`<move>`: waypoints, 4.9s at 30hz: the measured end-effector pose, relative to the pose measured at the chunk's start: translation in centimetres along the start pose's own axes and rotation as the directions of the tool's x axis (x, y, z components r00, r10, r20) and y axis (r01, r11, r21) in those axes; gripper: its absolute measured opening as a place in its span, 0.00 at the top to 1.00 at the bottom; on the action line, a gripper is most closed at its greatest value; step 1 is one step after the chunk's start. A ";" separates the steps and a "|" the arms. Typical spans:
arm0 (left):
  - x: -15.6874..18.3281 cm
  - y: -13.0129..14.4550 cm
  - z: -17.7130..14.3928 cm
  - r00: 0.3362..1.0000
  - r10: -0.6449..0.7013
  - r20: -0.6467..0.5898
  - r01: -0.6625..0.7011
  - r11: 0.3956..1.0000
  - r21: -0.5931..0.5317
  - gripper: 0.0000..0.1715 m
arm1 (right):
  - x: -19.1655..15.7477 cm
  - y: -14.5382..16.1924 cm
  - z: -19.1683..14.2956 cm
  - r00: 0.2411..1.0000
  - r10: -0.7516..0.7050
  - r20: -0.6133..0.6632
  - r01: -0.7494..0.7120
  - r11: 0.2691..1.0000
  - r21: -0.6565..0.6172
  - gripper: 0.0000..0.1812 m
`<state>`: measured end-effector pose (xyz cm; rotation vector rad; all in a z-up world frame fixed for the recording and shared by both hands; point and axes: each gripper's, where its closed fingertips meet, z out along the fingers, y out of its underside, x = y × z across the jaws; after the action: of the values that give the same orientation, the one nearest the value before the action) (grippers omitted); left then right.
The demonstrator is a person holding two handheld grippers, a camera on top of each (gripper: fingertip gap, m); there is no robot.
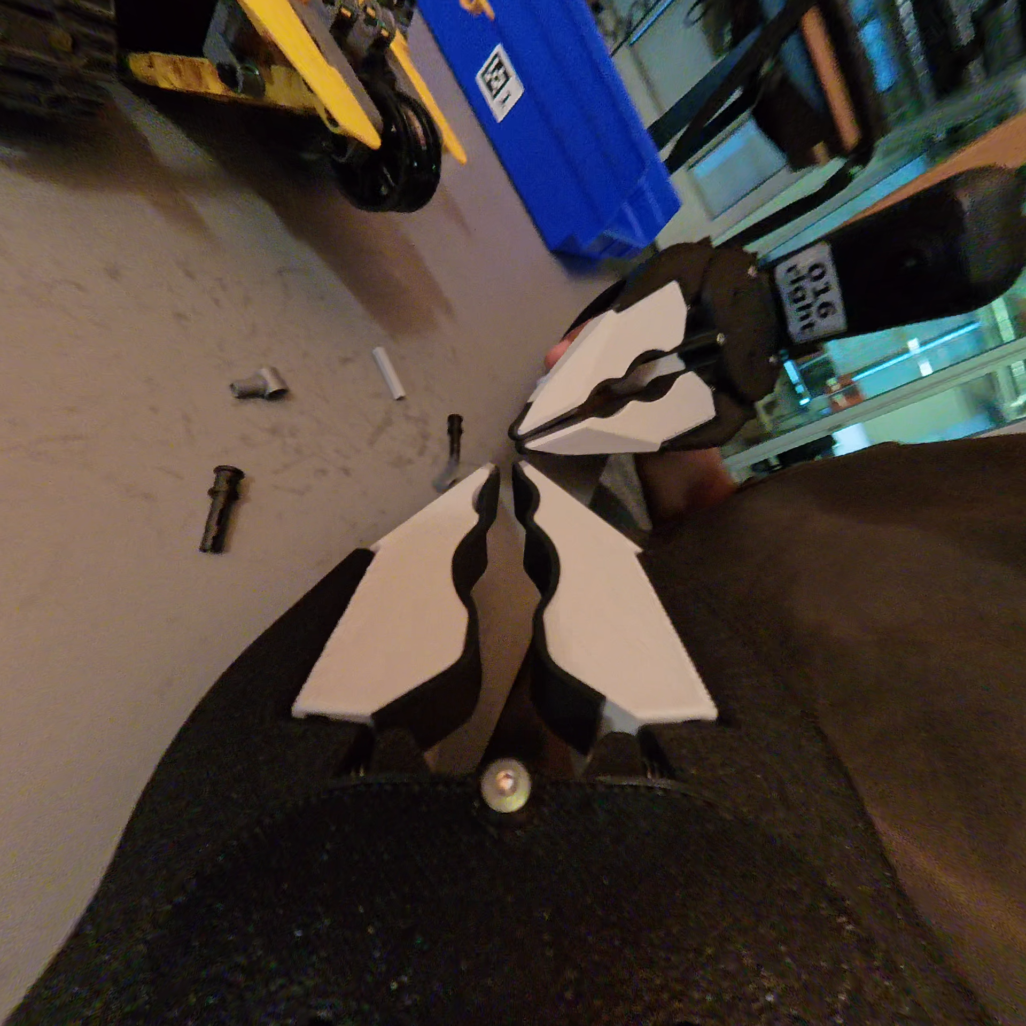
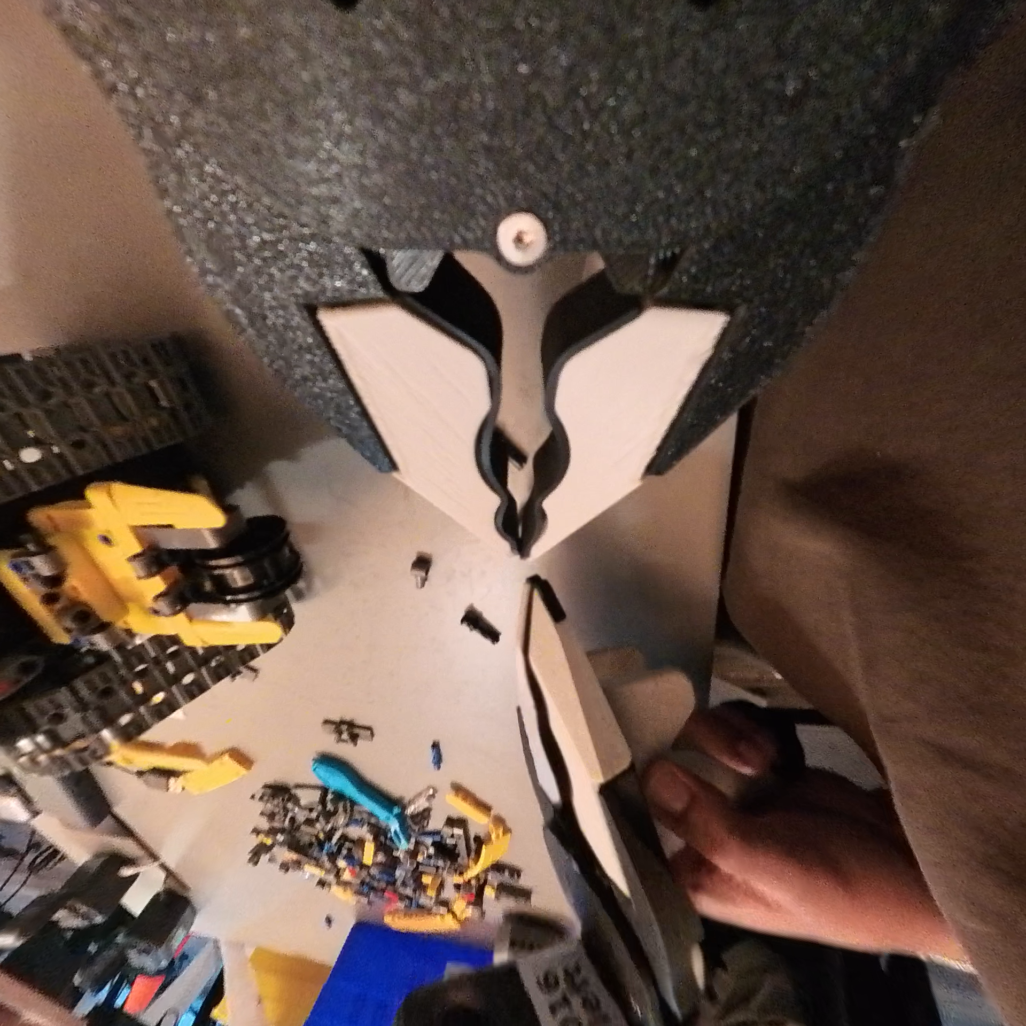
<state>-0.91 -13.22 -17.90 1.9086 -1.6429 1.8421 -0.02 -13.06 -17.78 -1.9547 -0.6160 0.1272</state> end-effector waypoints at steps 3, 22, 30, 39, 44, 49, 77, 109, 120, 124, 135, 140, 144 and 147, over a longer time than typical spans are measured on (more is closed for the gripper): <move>-0.9 0.5 0.1 0.996 0.048 0.074 -0.045 0.998 -0.044 1.00 | 0.2 1.2 0.4 1.000 -0.014 -0.009 0.013 0.997 -0.074 1.00; -4.5 1.8 -6.4 0.786 0.504 0.357 -0.411 0.859 -0.306 0.82 | 1.3 2.9 -0.2 0.998 0.012 -0.070 -0.022 0.988 -0.153 0.97; -4.8 3.3 -4.1 0.730 0.585 0.354 -0.475 0.806 -0.353 0.81 | 0.8 2.6 0.2 0.998 -0.012 -0.055 0.003 0.987 -0.162 0.96; -3.2 2.6 -3.9 0.652 0.757 0.046 -0.680 0.610 -0.406 0.64 | 0.4 3.9 -1.3 0.984 -0.055 0.170 0.078 0.988 -0.135 0.93; -4.3 2.1 -4.4 0.607 0.791 -0.081 -0.717 0.501 -0.484 0.74 | 0.7 4.5 -0.8 0.958 -0.057 0.281 0.104 0.982 -0.155 0.90; -4.8 2.6 -3.7 0.615 0.772 -0.161 -0.726 0.474 -0.498 0.82 | 0.7 5.2 -0.4 0.937 -0.078 0.341 0.148 0.972 -0.182 0.90; -4.8 3.2 -3.2 0.654 0.755 -0.040 -0.689 0.574 -0.442 0.92 | -1.4 2.7 3.0 0.964 0.113 0.240 -0.055 0.970 -0.236 0.97; -3.5 4.4 -2.3 0.706 0.706 -0.065 -0.654 0.613 -0.443 0.93 | -2.9 2.0 4.8 0.918 0.262 0.296 -0.172 0.939 -0.298 0.98; -3.5 4.4 -2.1 0.687 0.725 -0.045 -0.665 0.603 -0.442 0.93 | -3.2 1.8 5.1 0.875 0.411 0.257 -0.320 0.887 -0.331 0.98; -3.5 4.4 -2.1 0.683 0.729 -0.046 -0.668 0.598 -0.442 0.92 | -3.2 1.8 4.9 0.886 0.381 0.265 -0.296 0.904 -0.309 0.96; -3.4 4.4 -2.1 0.702 0.710 -0.057 -0.655 0.613 -0.443 0.92 | -3.0 2.4 3.9 0.957 0.141 0.252 -0.067 0.958 -0.280 1.00; -3.4 4.4 -2.1 0.713 0.698 -0.061 -0.646 0.621 -0.443 0.93 | -3.1 2.4 4.0 0.945 0.169 0.280 -0.086 0.954 -0.286 1.00; -3.4 4.4 -2.2 0.731 0.679 -0.075 -0.634 0.633 -0.444 0.93 | -3.1 2.4 4.1 0.947 0.155 0.282 -0.067 0.952 -0.298 1.00; -3.4 4.4 -2.2 0.726 0.683 -0.074 -0.638 0.629 -0.444 0.93 | -3.1 2.3 4.2 0.947 0.150 0.285 -0.057 0.950 -0.308 1.00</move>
<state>-4.48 -11.67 -22.43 1.2909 -2.7868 1.2928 -3.31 -11.87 -22.29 -2.2820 -0.7673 0.4332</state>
